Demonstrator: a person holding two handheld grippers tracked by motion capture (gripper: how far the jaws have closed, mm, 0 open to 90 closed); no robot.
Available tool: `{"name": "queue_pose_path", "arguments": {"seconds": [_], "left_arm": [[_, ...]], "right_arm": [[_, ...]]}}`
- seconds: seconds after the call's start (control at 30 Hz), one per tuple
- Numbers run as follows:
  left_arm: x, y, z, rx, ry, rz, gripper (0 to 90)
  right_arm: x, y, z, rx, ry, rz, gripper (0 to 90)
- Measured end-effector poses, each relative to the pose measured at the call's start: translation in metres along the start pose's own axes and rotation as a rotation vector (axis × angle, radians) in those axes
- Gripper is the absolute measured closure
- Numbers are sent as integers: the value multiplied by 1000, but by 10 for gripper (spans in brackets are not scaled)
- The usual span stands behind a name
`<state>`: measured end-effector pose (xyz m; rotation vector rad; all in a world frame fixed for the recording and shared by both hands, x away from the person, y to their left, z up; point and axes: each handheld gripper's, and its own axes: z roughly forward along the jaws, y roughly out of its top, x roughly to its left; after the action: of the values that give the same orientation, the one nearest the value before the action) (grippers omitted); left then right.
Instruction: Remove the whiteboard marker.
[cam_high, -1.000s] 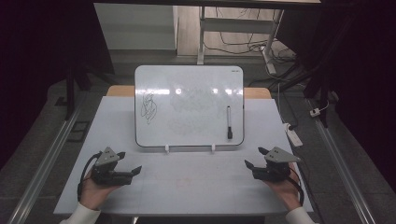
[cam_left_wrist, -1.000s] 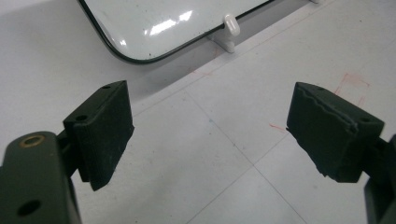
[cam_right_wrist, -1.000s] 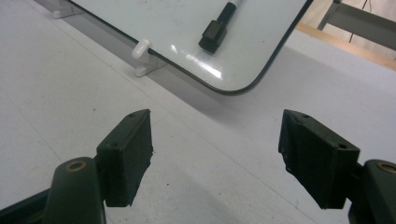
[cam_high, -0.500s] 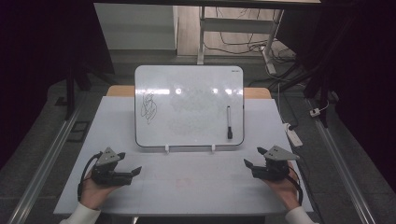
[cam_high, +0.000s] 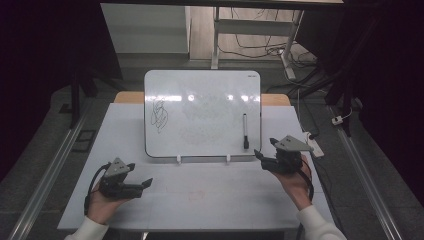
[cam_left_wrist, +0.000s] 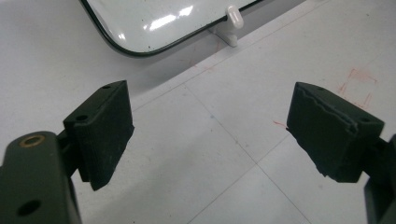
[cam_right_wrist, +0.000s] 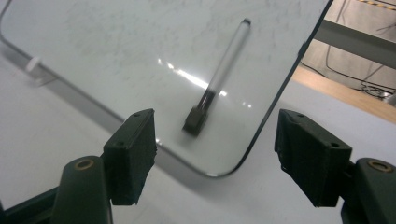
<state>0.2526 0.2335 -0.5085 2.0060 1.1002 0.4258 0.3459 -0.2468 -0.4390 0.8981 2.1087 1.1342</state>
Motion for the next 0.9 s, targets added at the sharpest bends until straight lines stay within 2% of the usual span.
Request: {"name": "queue_pose_path", "arguments": {"seconds": [0.17, 0.27, 0.3, 0.43, 0.53, 0.67, 0.7, 0.9], "left_arm": [[0, 0, 1, 5, 0, 7, 153], [0, 0, 2, 6, 0, 8, 153], [0, 0, 2, 6, 0, 9, 153], [0, -1, 1, 5, -1, 11, 154], [0, -1, 1, 4, 0, 10, 155], [0, -2, 1, 4, -2, 12, 155], [0, -2, 2, 3, -2, 13, 156], [-1, -2, 3, 10, 3, 29, 158]], "right_arm": [[-4, 24, 23, 14, -17, 45, 310], [-4, 32, 33, 28, -29, 48, 323], [-4, 40, 44, 44, -45, 44, 341], [-4, 52, 64, 78, -72, 52, 377], [-5, 57, 75, 87, -75, 72, 424], [-3, 60, 84, 98, -97, 63, 464], [-1, 61, 90, 112, -119, 58, 488], [2, 62, 103, 110, -162, 59, 594]]}}
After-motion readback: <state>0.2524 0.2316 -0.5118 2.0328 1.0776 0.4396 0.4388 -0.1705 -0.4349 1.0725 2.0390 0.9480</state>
